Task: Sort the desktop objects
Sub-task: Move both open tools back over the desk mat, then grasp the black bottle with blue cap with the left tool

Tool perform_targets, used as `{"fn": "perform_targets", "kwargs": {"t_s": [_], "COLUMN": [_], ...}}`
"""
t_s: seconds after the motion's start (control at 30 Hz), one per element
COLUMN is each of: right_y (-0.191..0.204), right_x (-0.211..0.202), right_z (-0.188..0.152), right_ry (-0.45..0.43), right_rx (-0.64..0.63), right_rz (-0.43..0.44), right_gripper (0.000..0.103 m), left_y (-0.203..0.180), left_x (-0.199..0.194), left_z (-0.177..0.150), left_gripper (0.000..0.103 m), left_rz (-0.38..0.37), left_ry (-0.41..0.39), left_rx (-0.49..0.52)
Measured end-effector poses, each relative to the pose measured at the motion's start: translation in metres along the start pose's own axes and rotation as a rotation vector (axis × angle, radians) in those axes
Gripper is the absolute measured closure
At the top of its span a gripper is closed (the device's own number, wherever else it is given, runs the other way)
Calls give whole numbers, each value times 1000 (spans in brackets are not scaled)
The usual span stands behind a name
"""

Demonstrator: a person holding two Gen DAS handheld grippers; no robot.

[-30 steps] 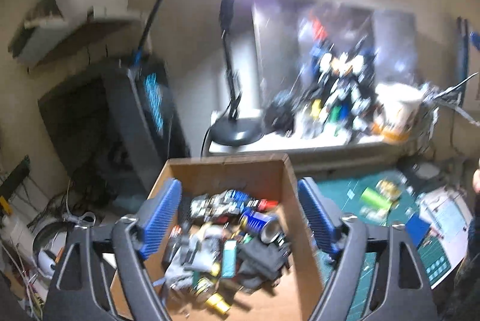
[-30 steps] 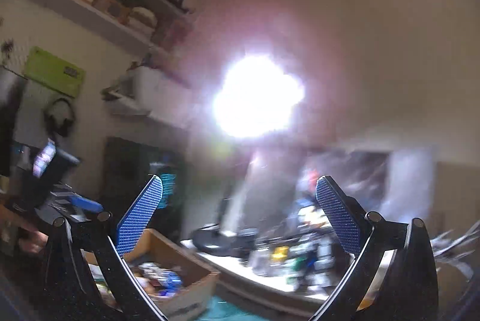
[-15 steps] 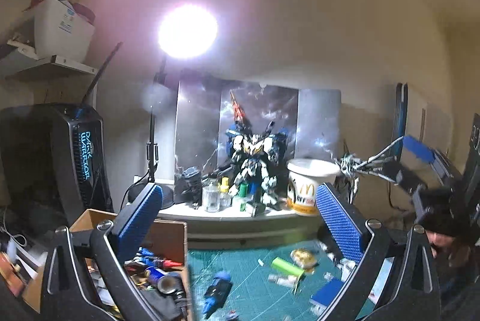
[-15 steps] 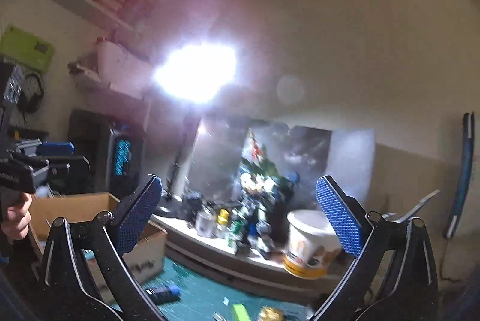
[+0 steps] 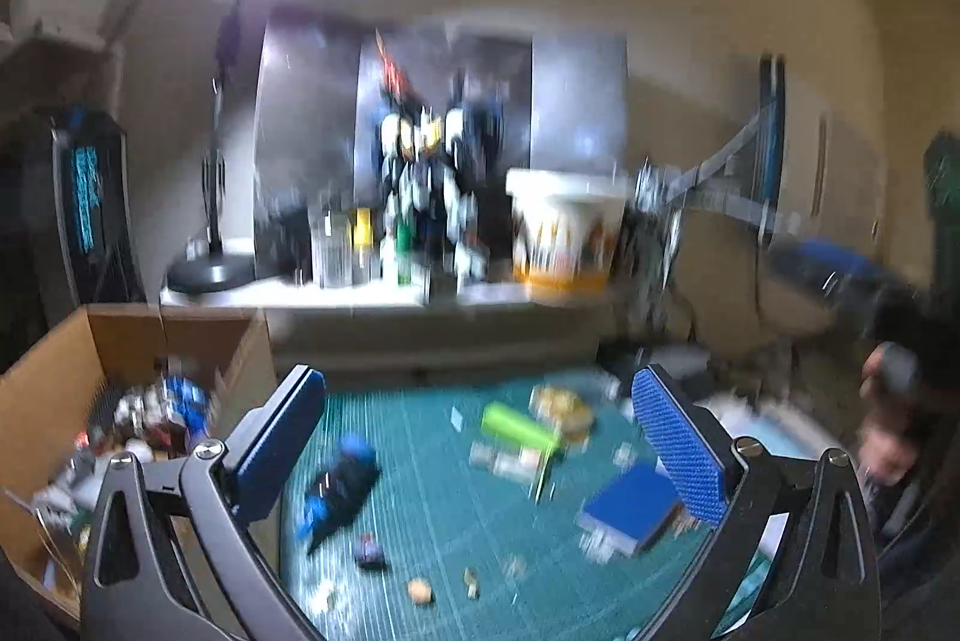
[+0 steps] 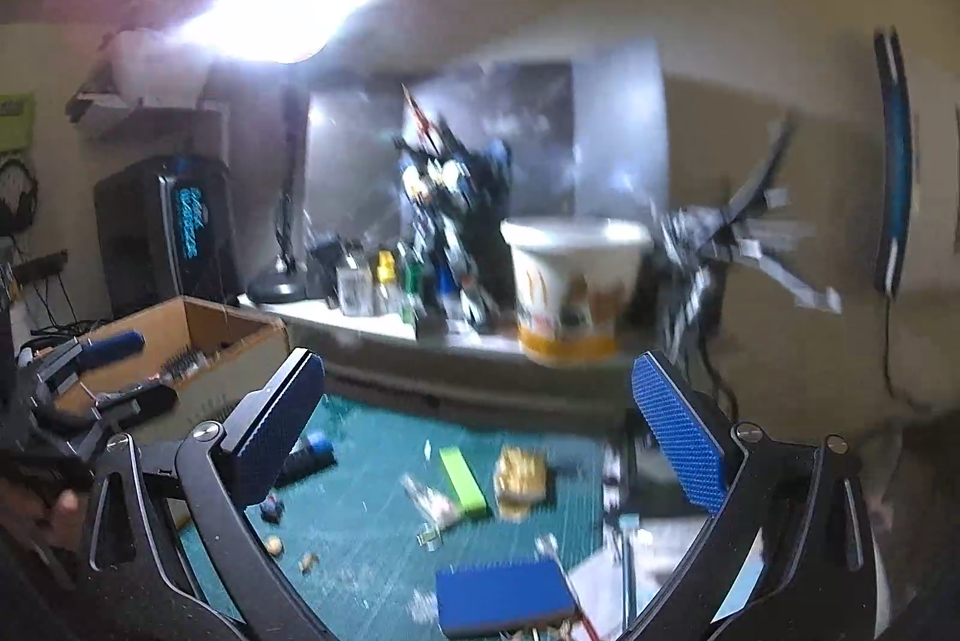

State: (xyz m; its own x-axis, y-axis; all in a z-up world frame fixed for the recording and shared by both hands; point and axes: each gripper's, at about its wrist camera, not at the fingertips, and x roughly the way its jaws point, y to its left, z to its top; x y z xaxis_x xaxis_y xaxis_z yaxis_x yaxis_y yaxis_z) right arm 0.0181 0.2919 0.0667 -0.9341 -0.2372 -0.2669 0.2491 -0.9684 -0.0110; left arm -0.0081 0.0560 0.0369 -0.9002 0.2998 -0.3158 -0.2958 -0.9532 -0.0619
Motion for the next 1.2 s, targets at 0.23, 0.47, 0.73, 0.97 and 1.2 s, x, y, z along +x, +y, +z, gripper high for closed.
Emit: {"fn": "perform_targets", "kwargs": {"t_s": [0.23, 0.47, 0.73, 0.97, 1.2], "right_y": [-32, -43, -44, -34, -23], "right_x": [8, 19, 24, 42, 76], "right_z": [-43, -59, -62, -69, -75], "right_ry": [104, 179, 225, 296, 375], "right_rx": [70, 75, 55, -12, -38], "right_rz": [-31, -12, 4, 81, 187], "right_gripper": [0, 0, 0, 1, 21], "left_y": [21, 39, 34, 36, 52], "left_x": [27, 27, 40, 75, 107], "left_z": [-45, -75, -72, -54, -41], "left_gripper": [0, 0, 0, 0, 0], "left_rz": [100, 86, 128, 96, 84], "left_ry": [101, 159, 175, 282, 363], "left_rx": [-98, -188, -156, -103, -113]}}
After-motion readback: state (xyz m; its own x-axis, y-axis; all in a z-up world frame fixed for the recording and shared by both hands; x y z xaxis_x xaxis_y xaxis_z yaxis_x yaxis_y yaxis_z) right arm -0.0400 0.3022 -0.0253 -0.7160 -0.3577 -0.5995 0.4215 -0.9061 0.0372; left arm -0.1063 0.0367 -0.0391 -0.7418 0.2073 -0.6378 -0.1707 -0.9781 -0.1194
